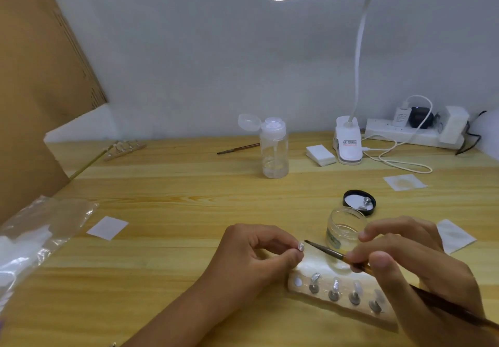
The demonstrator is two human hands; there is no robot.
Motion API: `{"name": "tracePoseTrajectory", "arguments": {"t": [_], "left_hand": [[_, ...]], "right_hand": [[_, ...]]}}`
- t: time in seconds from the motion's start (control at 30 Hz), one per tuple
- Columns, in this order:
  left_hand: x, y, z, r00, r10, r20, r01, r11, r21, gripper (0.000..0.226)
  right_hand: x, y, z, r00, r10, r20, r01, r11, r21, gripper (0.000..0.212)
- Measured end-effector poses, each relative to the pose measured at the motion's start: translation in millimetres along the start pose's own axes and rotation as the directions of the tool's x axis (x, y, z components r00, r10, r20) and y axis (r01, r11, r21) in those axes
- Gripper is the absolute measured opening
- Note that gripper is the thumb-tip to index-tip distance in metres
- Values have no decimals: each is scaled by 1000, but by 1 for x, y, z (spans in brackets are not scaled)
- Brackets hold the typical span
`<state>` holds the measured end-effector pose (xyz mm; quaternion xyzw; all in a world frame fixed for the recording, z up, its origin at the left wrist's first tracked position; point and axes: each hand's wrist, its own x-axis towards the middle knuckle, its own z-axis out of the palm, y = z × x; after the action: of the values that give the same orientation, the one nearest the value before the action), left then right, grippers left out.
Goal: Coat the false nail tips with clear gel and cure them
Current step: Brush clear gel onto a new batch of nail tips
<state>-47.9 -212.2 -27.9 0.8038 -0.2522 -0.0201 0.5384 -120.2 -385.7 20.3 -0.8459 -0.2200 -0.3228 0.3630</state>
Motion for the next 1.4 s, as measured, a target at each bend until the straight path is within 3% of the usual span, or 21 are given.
{"name": "tracePoseTrajectory", "arguments": {"t": [0.03,0.13,0.67,1.4], "left_hand": [[0,1,0,1000,-9,5,9,1000,-1,7],[0,2,-2,1000,-27,14,27,1000,-6,6],[1,3,0,998,-47,48,53,990,-133,3],[1,6,0,998,-41,47,46,991,-129,2]], "right_hand": [[-17,33,-2,978,76,-196,-95,992,-86,54],[-31,40,0,949,78,-307,-111,989,-93,54],[-31,45,10,955,13,-297,-40,995,-87,58],[-29,38,7,951,2,-310,-28,996,-80,61]]}}
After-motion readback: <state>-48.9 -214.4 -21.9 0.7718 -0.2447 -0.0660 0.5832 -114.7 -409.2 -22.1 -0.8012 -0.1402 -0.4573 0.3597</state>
